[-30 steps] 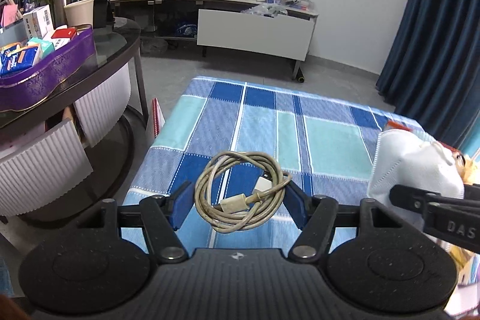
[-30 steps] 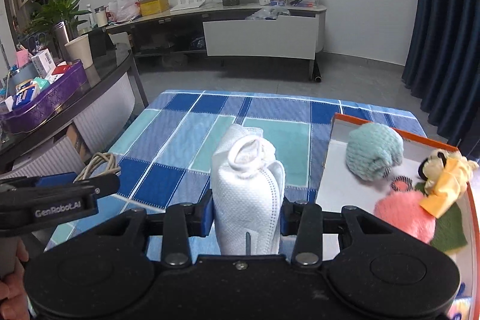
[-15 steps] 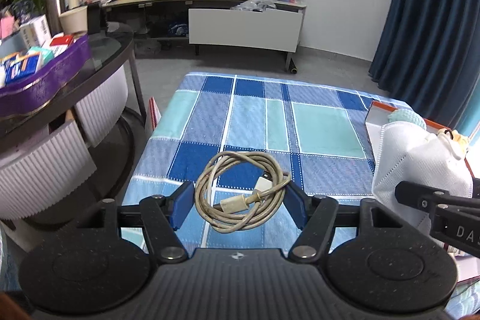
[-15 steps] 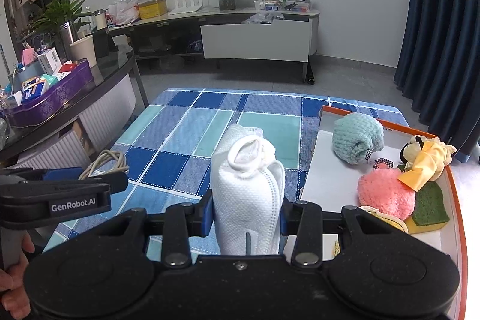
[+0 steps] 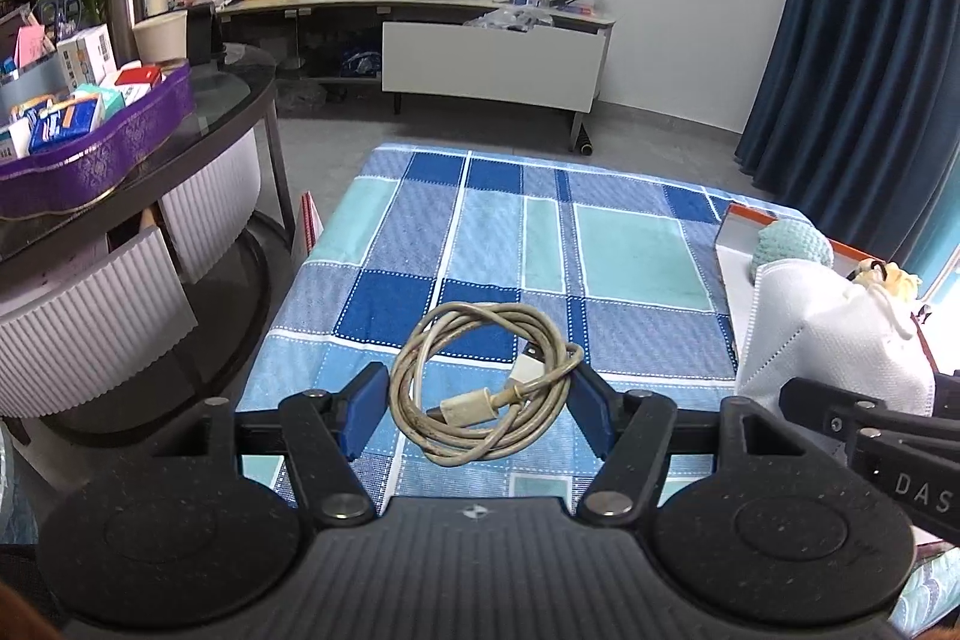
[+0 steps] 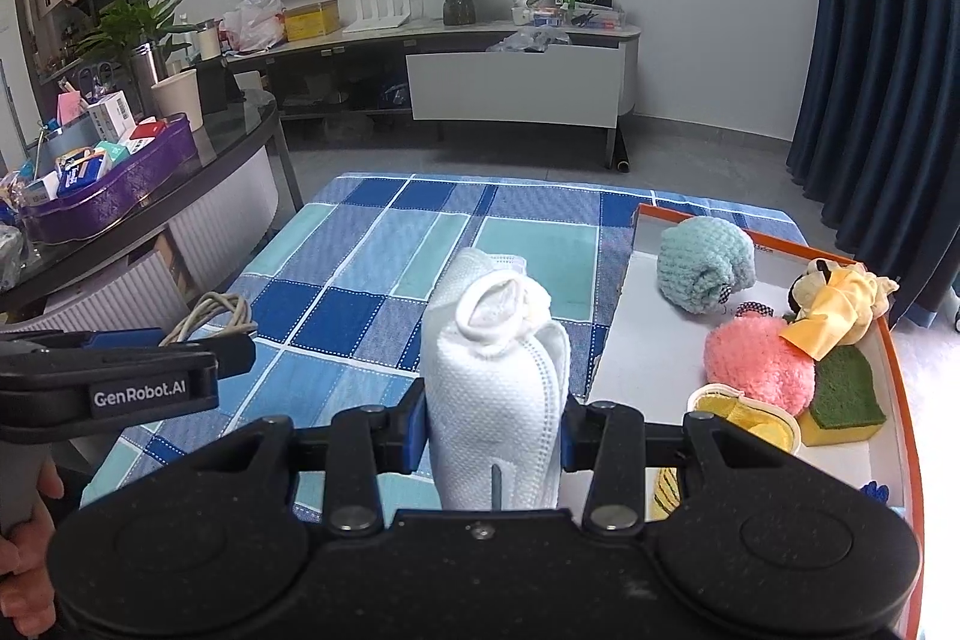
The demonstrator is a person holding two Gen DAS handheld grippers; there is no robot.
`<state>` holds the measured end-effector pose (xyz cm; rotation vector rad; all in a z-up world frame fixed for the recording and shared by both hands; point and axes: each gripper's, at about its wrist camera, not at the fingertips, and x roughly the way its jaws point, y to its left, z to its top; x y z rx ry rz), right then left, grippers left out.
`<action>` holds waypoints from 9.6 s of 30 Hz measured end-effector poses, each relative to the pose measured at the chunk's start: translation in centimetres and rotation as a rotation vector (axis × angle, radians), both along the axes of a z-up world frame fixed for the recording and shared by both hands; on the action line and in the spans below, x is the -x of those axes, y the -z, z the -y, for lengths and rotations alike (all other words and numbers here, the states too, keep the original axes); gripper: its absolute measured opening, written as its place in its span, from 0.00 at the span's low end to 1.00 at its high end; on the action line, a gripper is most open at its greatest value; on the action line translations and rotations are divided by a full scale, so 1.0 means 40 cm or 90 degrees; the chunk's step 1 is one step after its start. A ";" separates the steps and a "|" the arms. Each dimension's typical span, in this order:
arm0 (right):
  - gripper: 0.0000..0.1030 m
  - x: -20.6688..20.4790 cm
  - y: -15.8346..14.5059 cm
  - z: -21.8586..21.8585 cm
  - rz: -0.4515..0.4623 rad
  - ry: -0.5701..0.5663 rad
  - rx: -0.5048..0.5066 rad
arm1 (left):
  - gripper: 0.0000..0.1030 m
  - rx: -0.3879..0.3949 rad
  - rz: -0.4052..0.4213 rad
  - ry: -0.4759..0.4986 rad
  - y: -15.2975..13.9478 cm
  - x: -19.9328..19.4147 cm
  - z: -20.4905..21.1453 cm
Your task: Organize soft objects
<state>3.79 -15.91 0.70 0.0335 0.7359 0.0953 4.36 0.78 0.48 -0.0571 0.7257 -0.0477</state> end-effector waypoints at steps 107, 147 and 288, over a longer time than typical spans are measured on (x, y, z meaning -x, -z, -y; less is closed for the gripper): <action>0.48 0.120 -0.033 0.426 0.018 0.249 0.019 | 0.64 0.021 0.014 0.300 -0.023 0.012 0.426; 0.48 -0.005 -0.049 0.503 0.010 0.223 0.004 | 0.64 0.019 -0.022 0.328 -0.004 -0.061 0.494; 0.80 0.296 0.010 0.421 -0.029 0.209 0.011 | 1.00 -0.048 -0.052 0.197 0.023 0.138 0.382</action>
